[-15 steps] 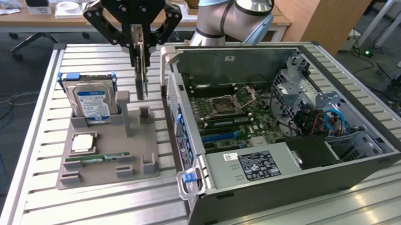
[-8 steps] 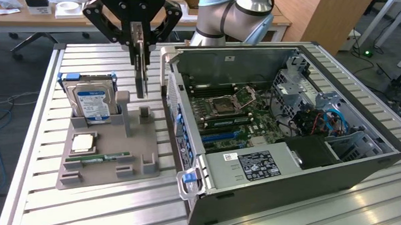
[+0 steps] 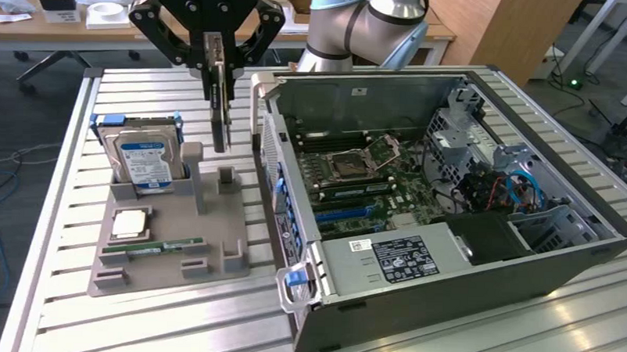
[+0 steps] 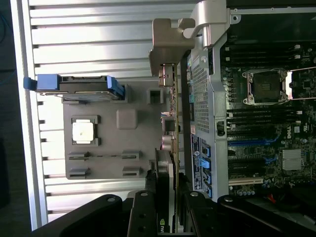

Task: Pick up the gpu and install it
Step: 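Pick up the gpu and move the gpu toward the slot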

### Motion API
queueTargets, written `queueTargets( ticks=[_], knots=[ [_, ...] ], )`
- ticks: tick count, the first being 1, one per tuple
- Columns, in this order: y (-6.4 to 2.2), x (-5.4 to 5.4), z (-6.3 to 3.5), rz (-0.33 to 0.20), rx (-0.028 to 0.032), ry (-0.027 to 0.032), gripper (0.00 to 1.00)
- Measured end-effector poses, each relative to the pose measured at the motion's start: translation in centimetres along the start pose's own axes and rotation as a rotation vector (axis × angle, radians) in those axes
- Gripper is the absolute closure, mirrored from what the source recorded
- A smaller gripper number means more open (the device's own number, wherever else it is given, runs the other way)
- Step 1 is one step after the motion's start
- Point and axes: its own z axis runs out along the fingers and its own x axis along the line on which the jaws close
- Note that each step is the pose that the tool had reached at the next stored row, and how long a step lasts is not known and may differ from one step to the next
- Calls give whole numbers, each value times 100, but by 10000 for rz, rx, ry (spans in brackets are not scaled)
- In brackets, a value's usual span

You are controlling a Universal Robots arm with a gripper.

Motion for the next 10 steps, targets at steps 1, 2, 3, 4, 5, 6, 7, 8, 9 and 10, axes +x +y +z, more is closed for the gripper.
queueTargets(
  ticks=[1, 2, 3, 4, 5, 6, 7, 8, 9, 10],
  knots=[
    [0, -2, -1, 0, 1, 1, 73],
    [1, -4, -1, 0, 1, 1, 73],
    [1, -9, -1, -1, 1, 1, 73],
    [1, -15, 0, -1, 0, 1, 73],
    [2, -22, 0, -1, 0, 0, 73],
    [3, -30, 1, -1, 0, 0, 73],
    [3, -38, 1, 0, 0, 1, 73],
    [4, -46, 1, 0, 0, 0, 73],
    [5, -53, 2, -1, 0, 0, 73],
    [5, -60, 2, 0, 0, 0, 73]
  ],
)
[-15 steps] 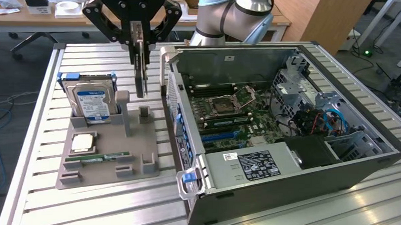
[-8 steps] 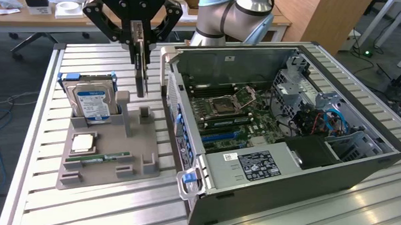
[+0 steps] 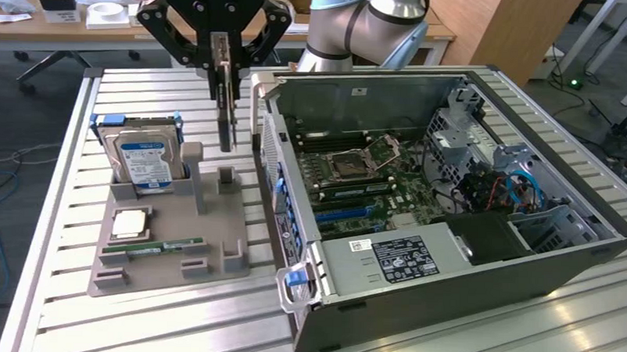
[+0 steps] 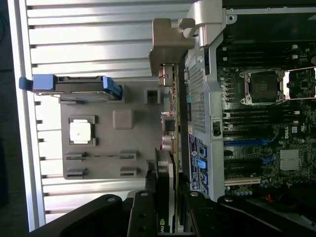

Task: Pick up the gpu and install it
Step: 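Pick up the gpu and move the gpu toward the slot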

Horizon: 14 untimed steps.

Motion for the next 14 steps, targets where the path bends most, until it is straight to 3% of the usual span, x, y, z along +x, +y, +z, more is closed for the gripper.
queueTargets(
  ticks=[14],
  knots=[
    [7, -82, 2, 0, 0, 0, 73]
  ],
)
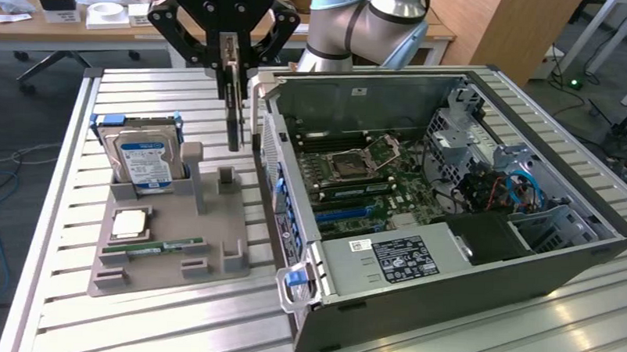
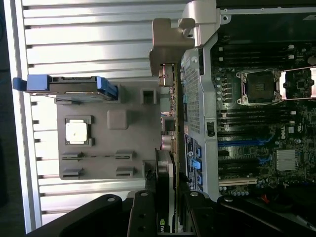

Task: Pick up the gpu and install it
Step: 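Pick up the gpu and move the gpu toward the slot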

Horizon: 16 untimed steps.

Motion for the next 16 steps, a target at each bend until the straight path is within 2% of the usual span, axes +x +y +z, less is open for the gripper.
queueTargets(
  ticks=[16],
  knots=[
    [13, -147, 4, 0, 1, 0, 73]
  ],
)
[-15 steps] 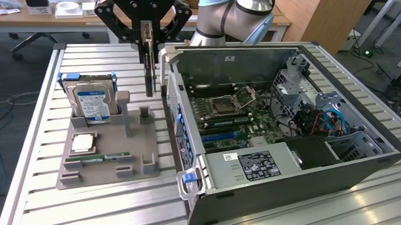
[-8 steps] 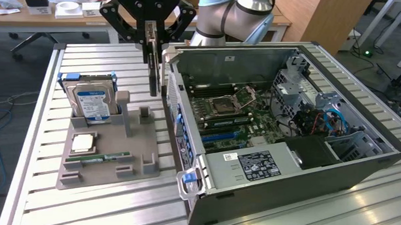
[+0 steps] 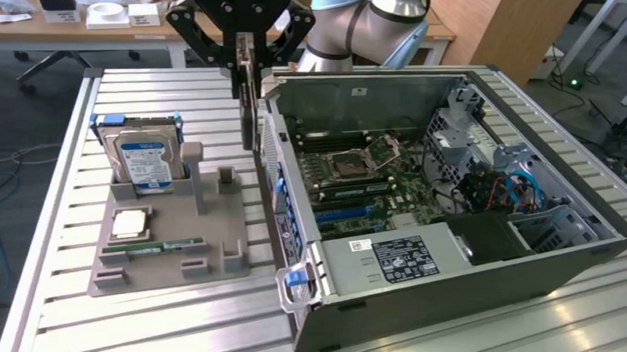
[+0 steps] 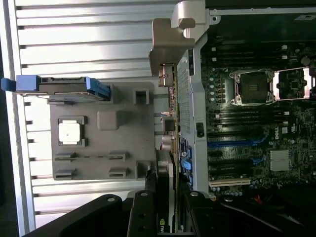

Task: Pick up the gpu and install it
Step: 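Pick up the gpu and move the gpu toward the slot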

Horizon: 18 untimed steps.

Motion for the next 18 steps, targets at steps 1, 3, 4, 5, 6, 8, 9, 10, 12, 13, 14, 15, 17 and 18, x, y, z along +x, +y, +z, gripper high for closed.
queueTargets(
  ticks=[1, 3, 4, 5, 6, 8, 9, 10, 12, 13, 14, 15, 17, 18],
  knots=[
    [1, -13, 0, 0, 0, 0, 73],
    [4, -36, 1, 0, 0, 0, 73],
    [5, -47, 1, 0, 0, 0, 73],
    [6, -56, 2, 0, 0, 0, 73],
    [7, -65, 2, 1, 0, 0, 73],
    [9, -84, 3, 1, 0, 0, 73],
    [10, -94, 3, 1, 0, -1, 73],
    [11, -103, 4, 1, -1, -1, 73],
    [13, -120, 4, 0, 0, 0, 73],
    [13, -129, 4, 0, 0, 0, 73],
    [14, -139, 4, 0, 0, 0, 73],
    [15, -149, 5, 1, -1, 0, 73],
    [18, -170, 6, 1, 0, 0, 73],
    [20, -183, 6, 1, -1, 0, 73]
  ],
)
